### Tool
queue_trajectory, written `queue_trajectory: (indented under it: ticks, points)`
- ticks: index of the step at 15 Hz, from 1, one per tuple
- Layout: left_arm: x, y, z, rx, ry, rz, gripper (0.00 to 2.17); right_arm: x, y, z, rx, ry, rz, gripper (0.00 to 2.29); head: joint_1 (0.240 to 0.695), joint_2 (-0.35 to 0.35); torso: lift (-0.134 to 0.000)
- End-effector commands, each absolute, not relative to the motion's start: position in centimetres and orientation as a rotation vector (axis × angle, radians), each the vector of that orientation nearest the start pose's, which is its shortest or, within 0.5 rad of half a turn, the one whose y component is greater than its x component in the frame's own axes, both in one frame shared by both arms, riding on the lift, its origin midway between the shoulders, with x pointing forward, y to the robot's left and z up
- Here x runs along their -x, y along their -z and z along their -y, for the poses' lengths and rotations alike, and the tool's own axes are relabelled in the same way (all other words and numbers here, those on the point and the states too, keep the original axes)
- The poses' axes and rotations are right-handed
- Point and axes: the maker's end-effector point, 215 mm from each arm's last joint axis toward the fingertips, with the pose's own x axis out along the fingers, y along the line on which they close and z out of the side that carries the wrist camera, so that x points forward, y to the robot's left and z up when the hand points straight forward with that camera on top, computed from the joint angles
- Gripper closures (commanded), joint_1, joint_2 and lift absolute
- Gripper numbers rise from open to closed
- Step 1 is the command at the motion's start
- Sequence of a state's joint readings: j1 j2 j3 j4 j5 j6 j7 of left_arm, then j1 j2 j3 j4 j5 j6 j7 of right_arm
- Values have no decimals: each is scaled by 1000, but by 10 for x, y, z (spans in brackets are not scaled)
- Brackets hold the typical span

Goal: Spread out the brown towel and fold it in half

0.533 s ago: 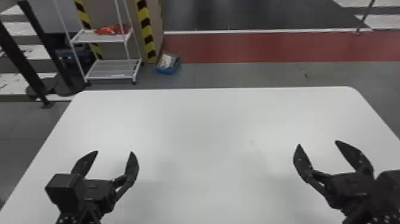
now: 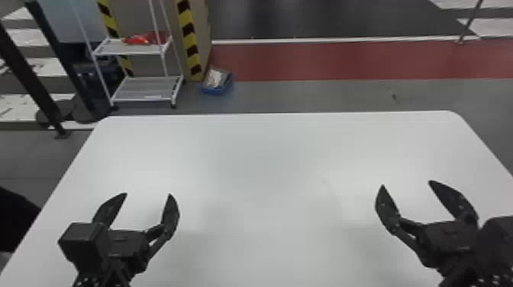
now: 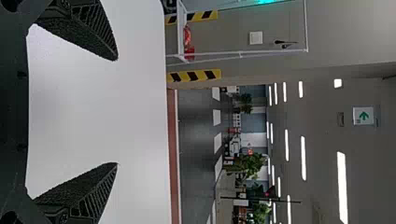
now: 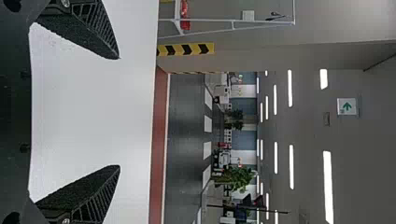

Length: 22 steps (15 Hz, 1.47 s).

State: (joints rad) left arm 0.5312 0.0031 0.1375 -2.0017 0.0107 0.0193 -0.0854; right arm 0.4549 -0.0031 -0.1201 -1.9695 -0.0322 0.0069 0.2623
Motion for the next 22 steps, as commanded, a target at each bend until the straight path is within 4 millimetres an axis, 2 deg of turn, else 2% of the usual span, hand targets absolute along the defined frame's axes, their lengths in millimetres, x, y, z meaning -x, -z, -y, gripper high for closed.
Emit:
queue_trajectory:
  ticks: [1, 22]
  points:
    - [-430, 380, -286, -44, -38, -120, 73, -454, 361, 240, 7, -151, -63, 36, 695, 61, -123]
    - [-433, 390, -282, -37, -31, -137, 73, -453, 366, 254, 9, -127, -69, 39, 695, 36, -123]
